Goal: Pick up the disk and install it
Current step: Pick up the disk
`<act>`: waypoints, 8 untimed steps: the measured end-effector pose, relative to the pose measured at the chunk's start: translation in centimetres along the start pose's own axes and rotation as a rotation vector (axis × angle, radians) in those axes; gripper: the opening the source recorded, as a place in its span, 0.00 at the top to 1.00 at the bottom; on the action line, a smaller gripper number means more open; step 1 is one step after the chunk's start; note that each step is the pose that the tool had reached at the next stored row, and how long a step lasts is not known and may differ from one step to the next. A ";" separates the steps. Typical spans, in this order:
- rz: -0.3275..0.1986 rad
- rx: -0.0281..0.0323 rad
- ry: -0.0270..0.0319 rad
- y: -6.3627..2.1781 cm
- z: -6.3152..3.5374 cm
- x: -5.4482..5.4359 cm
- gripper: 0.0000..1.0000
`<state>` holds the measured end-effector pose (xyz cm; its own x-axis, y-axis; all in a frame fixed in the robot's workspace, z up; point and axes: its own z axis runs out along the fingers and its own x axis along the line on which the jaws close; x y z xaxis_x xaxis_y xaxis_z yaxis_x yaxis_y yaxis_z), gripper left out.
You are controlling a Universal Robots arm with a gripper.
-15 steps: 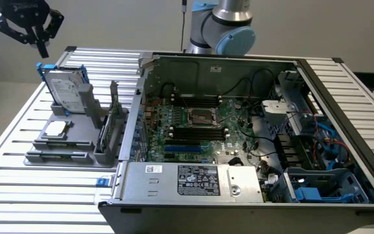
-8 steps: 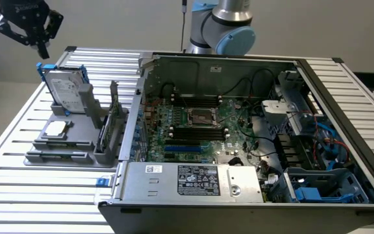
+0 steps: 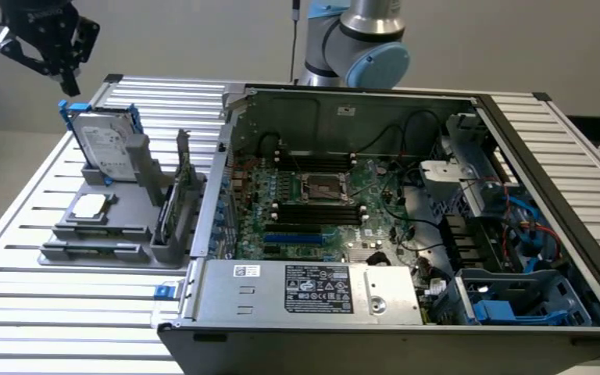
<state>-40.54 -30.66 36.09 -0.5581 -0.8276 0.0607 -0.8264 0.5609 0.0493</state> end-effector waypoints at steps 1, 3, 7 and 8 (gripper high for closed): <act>-0.016 0.0004 -0.0001 0.00 0.03 0.0 0.89; -0.049 0.0013 -0.0002 0.00 0.09 0.0 0.89; -0.105 0.0009 -0.0031 0.00 0.19 0.0 0.89; -0.119 0.0007 -0.0039 -0.01 0.21 0.0 0.89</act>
<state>-40.54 -30.66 35.88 -0.4560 -0.8886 0.0506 -0.8871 0.4583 0.0552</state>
